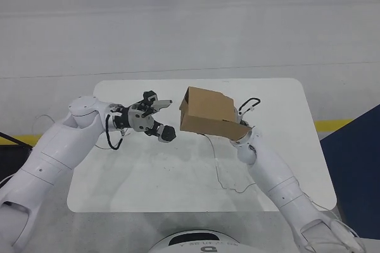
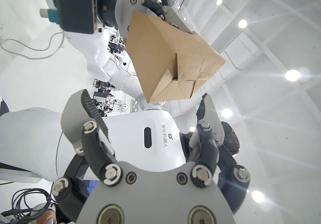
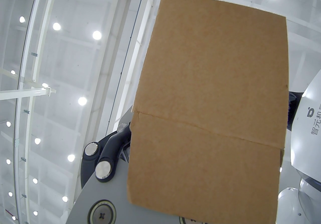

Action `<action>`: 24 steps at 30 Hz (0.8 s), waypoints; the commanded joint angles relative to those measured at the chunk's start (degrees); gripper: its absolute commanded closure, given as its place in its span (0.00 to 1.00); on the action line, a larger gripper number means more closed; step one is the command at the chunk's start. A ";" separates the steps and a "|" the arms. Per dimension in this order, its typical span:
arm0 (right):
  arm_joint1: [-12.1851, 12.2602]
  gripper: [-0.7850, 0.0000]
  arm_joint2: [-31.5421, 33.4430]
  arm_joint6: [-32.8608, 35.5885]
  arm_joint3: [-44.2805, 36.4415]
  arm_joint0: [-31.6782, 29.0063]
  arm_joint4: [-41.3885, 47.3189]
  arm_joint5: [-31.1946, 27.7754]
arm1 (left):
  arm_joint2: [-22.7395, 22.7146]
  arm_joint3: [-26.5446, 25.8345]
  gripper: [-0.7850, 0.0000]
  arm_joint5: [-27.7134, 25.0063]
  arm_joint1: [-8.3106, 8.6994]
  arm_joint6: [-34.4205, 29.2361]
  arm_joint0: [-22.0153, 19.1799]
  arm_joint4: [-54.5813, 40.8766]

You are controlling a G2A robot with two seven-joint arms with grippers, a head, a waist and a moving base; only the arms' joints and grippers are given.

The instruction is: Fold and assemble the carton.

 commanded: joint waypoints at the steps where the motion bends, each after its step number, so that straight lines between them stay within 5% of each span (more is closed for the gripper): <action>1: -0.13 1.00 0.01 -0.26 -0.11 0.00 -0.07 0.11 | -0.07 -0.43 0.00 0.48 -0.24 0.79 0.00 0.99; 24: -1.09 1.00 1.24 -0.82 0.28 -0.52 -1.67 1.48 | -2.44 -2.76 0.00 1.42 -1.42 3.00 1.44 10.95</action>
